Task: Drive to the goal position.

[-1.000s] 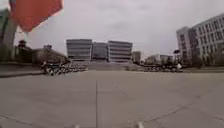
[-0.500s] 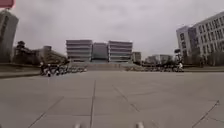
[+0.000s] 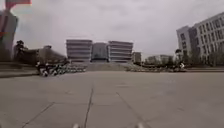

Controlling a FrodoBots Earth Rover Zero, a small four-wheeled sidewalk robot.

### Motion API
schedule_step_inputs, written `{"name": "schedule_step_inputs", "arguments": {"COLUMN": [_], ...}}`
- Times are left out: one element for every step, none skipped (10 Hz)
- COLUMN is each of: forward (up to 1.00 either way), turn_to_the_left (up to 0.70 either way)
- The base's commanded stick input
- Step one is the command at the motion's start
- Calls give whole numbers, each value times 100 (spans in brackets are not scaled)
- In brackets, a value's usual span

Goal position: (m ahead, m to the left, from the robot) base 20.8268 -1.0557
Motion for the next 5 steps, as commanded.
{"name": "schedule_step_inputs", "arguments": {"forward": [85,85,85,85,85], "turn_to_the_left": [0,0,0,0,0]}}
